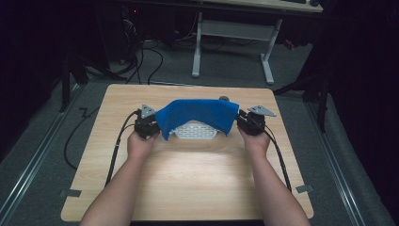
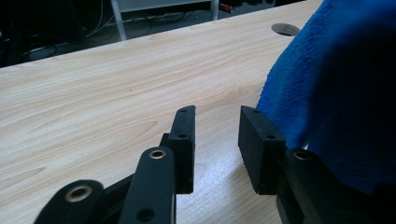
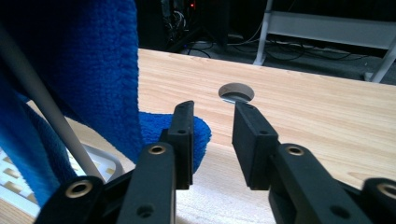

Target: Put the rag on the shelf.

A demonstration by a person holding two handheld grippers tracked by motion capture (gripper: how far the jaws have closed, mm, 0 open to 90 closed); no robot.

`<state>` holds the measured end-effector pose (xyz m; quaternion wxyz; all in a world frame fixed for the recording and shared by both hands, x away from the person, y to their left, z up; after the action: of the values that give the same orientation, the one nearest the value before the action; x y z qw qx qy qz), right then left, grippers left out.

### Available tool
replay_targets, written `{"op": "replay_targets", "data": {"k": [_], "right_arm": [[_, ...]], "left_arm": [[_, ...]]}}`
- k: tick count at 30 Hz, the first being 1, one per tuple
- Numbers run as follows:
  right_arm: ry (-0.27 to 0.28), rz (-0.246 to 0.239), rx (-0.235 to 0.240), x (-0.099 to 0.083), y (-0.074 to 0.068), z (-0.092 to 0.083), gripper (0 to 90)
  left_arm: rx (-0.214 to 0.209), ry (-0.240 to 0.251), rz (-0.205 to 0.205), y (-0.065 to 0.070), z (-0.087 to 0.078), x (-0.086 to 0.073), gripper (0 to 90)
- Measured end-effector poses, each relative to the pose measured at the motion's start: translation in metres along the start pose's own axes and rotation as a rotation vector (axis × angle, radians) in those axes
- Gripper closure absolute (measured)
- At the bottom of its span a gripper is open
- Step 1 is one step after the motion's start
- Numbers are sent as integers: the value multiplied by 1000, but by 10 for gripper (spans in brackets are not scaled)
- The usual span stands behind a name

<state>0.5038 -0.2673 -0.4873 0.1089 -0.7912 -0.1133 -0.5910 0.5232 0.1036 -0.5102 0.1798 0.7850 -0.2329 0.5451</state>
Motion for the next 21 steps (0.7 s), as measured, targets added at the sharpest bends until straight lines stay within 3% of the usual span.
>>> {"op": "replay_targets", "data": {"k": [11,21], "right_arm": [[-7,1,-24,2,5,-5,616],[-37,12,-46,-14,12,-1,621]], "left_arm": [[-8,0,14,5,-2,2,674],[12,0,16,0,-6,-4,679]]}}
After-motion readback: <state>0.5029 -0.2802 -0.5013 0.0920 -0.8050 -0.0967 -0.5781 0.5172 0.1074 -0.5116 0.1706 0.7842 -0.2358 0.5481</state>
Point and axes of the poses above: each handheld gripper's, and its own axes: z roughly forward along the jaws, x roughly out of its top, y roughly to its right, the point moved 3 cm from there along z, roughly forward along the jaws, and after that the axes turned 9 degrees about y, right-handed, at the moved point
